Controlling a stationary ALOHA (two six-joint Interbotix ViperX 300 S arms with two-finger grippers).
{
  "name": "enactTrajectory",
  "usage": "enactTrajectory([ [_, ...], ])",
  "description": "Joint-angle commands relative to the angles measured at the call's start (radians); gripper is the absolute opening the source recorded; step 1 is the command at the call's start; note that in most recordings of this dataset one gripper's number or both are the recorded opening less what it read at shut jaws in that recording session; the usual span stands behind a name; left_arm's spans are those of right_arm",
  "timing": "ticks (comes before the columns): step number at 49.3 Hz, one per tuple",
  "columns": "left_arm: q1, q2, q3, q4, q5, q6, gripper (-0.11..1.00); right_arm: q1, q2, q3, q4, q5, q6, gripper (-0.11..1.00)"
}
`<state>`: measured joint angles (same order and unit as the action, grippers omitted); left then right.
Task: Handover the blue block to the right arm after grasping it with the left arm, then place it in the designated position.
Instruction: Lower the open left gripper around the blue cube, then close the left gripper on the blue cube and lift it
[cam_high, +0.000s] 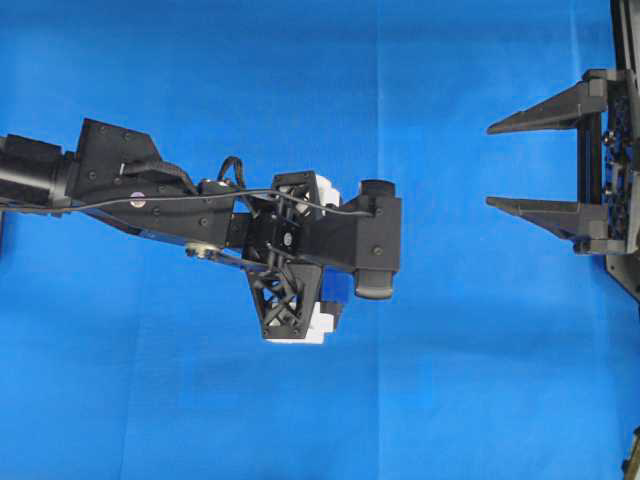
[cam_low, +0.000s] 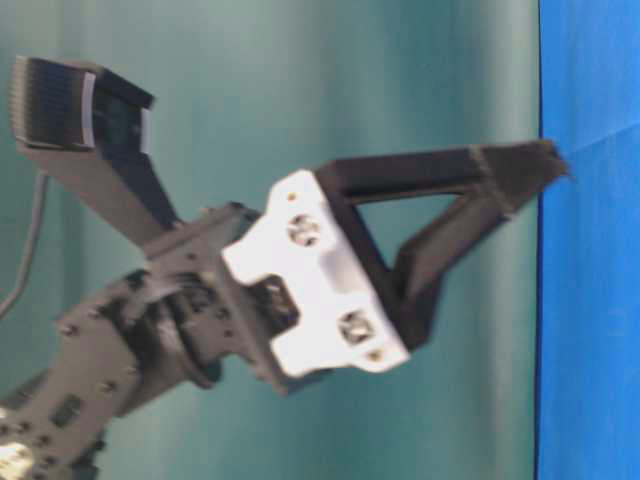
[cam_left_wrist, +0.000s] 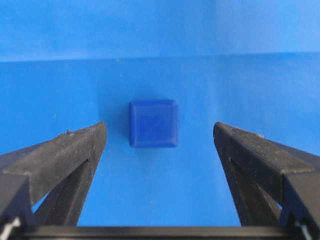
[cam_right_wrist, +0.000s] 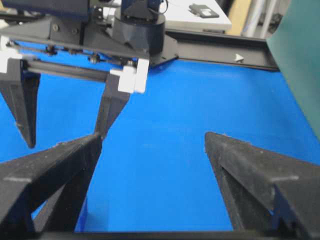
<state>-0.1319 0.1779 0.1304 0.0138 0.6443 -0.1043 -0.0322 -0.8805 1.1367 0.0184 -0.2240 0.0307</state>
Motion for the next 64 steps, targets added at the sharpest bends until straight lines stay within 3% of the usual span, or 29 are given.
enactTrajectory([
  [1,-0.002,-0.014,0.02,0.002,-0.063,0.0,0.92,-0.003,0.011,-0.026,0.003,-0.005,0.002,0.98],
  [16,0.003,0.072,0.124,0.002,-0.256,0.002,0.92,-0.003,0.032,-0.025,0.003,-0.009,0.002,0.98],
  [34,0.008,0.175,0.126,0.0,-0.316,0.003,0.92,-0.003,0.034,-0.023,0.003,-0.006,0.002,0.98],
  [55,0.008,0.192,0.124,0.002,-0.325,0.005,0.91,-0.003,0.034,-0.023,0.003,-0.005,0.002,0.98],
  [60,0.005,0.192,0.118,0.002,-0.318,0.003,0.86,-0.003,0.037,-0.023,0.003,-0.005,0.002,0.98],
  [64,0.002,0.193,0.117,0.0,-0.314,0.003,0.7,-0.003,0.037,-0.023,0.003,-0.005,0.002,0.98],
])
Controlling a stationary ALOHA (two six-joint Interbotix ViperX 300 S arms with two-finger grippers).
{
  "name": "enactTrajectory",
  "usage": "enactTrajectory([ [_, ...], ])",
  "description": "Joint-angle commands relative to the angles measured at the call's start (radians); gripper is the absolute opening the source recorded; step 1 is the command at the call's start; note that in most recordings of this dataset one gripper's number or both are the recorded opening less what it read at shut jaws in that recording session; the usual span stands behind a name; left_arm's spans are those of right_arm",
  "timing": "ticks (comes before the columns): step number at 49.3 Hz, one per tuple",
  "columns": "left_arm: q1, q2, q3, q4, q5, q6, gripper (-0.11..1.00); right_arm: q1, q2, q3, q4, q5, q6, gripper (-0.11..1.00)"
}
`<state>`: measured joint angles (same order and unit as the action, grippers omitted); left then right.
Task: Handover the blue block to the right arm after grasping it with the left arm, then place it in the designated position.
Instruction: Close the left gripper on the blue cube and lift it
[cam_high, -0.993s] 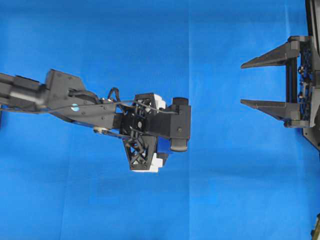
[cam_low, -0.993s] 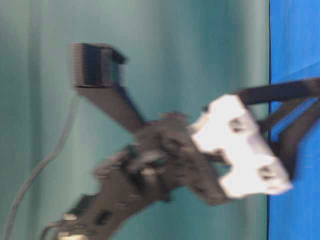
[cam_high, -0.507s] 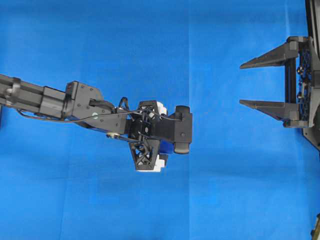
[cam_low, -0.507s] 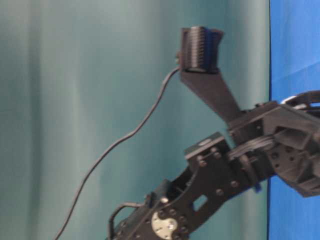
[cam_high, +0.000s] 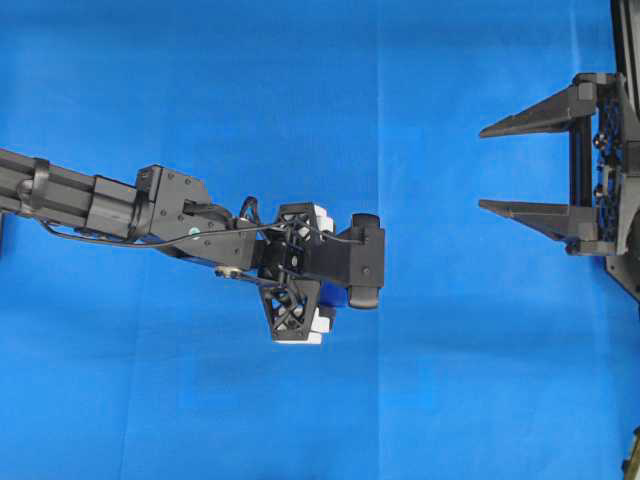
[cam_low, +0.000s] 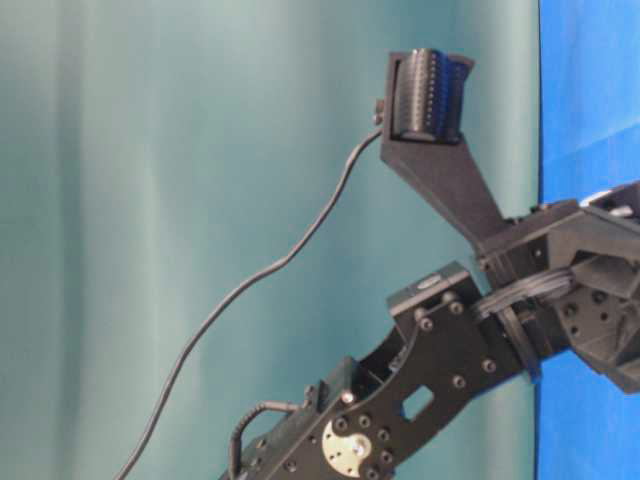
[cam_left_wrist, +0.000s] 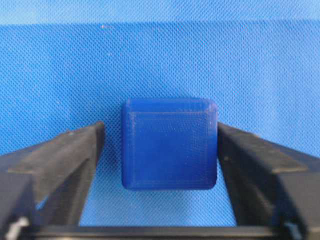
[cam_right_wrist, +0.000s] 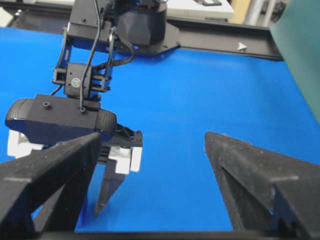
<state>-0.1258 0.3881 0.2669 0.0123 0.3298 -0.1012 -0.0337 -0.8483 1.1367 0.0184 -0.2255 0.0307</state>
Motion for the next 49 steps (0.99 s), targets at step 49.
enactTrajectory([
  [49,-0.011,-0.15,-0.054,0.002,0.143,0.006,0.48,-0.002,0.008,-0.023,0.003,-0.003,0.002,0.98],
])
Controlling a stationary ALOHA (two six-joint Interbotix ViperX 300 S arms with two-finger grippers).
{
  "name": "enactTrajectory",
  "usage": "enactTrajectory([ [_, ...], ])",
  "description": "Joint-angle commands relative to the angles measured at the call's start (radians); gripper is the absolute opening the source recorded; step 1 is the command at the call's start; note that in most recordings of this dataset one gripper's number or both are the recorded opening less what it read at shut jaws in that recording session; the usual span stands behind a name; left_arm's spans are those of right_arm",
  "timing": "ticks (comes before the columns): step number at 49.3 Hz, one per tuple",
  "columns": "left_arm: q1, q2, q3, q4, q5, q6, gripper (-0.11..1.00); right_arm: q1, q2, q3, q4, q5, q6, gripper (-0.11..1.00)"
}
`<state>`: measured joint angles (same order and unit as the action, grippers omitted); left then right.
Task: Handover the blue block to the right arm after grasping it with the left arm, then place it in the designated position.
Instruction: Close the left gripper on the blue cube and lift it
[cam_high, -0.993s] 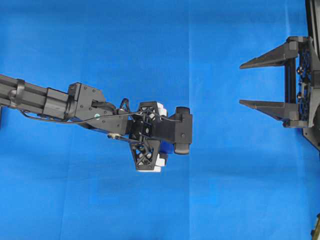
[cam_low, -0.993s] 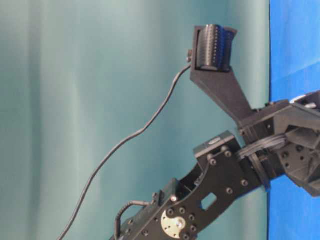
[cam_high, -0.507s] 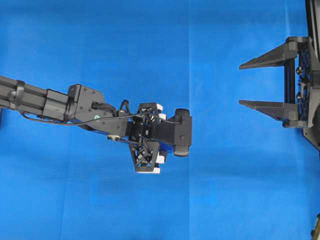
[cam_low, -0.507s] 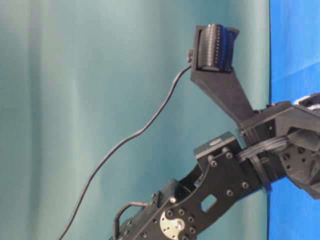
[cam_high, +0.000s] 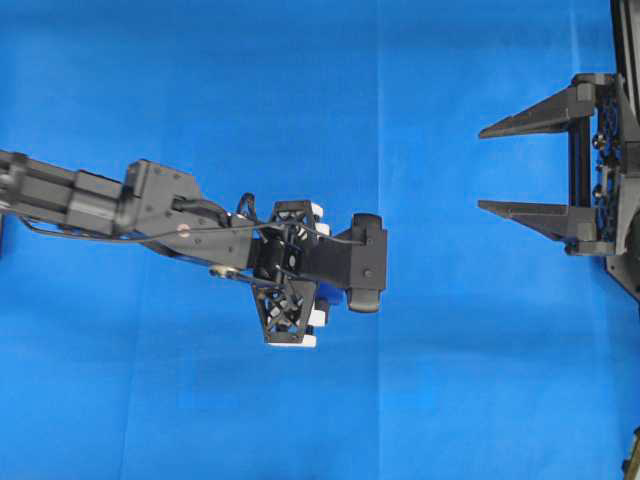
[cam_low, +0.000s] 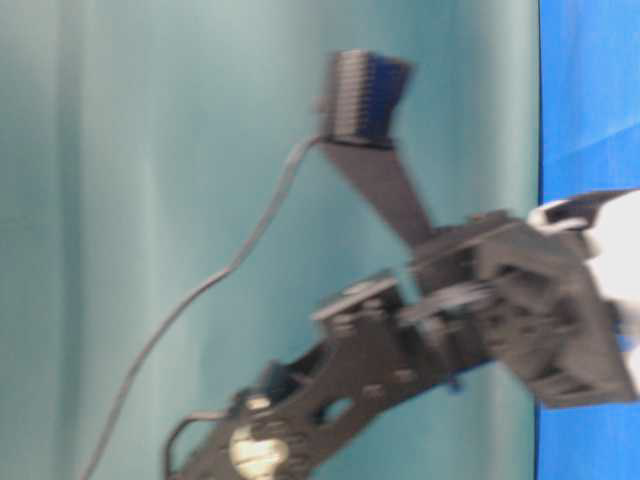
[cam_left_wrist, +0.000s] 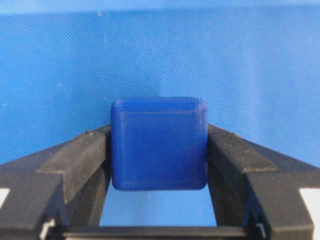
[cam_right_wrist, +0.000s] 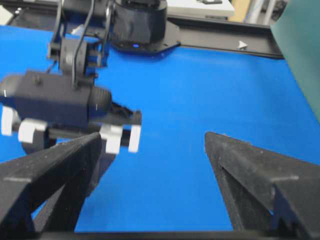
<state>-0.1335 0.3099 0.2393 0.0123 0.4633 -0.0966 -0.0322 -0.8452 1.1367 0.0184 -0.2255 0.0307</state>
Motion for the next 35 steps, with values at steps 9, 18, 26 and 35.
enactTrajectory([
  [9,-0.003,-0.155,-0.029,0.002,0.046,0.0,0.48,-0.003,0.005,-0.025,0.003,-0.003,0.002,0.98],
  [18,-0.002,-0.233,-0.038,0.003,0.08,0.002,0.48,-0.003,0.005,-0.023,0.003,-0.003,0.002,0.98],
  [26,0.003,-0.275,-0.052,0.006,0.123,0.002,0.48,-0.003,0.005,-0.025,0.003,-0.002,0.002,0.98],
  [35,0.005,-0.307,-0.08,0.006,0.175,0.002,0.48,-0.003,0.005,-0.025,0.003,0.0,0.002,0.98],
])
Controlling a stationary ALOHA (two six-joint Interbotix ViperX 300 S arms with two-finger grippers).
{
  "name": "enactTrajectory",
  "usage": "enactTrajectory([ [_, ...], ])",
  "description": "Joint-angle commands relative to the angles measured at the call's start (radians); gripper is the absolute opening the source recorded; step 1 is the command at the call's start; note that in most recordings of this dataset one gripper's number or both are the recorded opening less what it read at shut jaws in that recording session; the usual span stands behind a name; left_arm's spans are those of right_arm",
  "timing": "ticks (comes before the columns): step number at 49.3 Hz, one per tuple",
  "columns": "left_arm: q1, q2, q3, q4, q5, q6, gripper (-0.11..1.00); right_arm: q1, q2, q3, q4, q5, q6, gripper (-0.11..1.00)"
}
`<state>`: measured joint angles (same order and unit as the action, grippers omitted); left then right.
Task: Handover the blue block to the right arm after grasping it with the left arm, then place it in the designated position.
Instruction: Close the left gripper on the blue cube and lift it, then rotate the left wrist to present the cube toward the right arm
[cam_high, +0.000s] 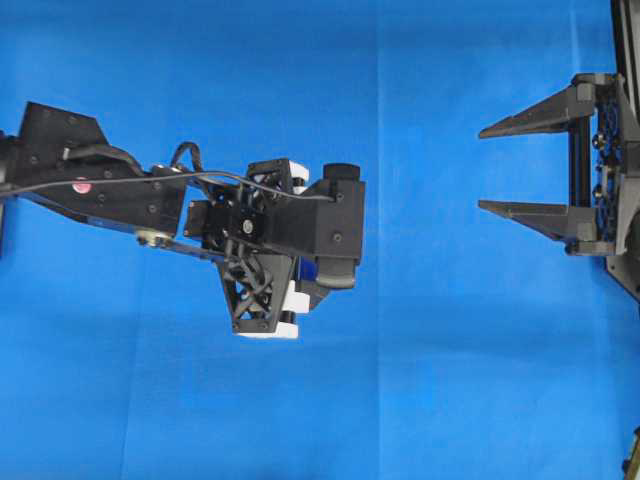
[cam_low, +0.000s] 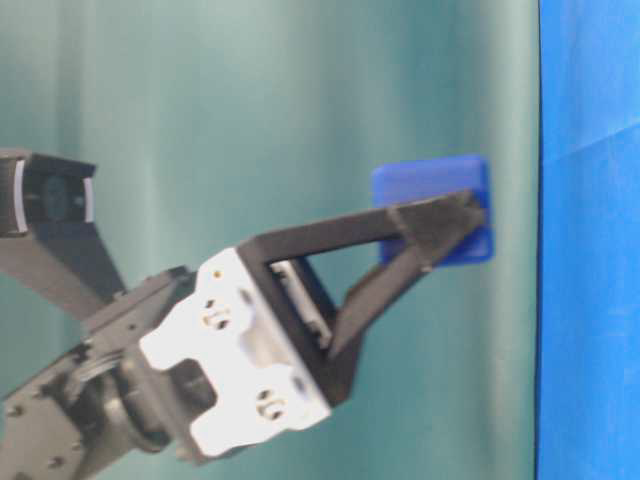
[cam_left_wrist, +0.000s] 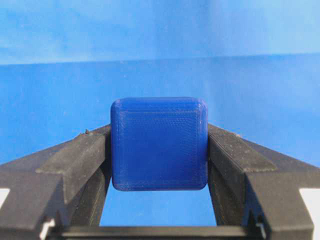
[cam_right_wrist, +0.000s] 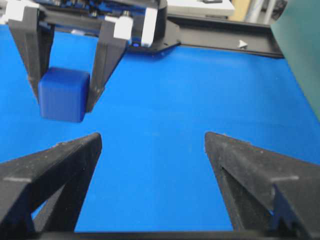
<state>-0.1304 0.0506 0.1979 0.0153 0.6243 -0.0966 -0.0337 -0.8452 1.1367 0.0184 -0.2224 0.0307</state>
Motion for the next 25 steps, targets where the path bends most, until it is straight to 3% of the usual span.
enactTrajectory([
  [1,0.002,-0.051,-0.041,0.003,0.018,0.002,0.48,-0.002,0.005,-0.025,0.003,-0.003,0.002,0.98],
  [25,0.003,-0.061,-0.043,0.003,0.035,-0.002,0.48,-0.002,0.005,-0.025,0.003,-0.003,0.002,0.98],
])
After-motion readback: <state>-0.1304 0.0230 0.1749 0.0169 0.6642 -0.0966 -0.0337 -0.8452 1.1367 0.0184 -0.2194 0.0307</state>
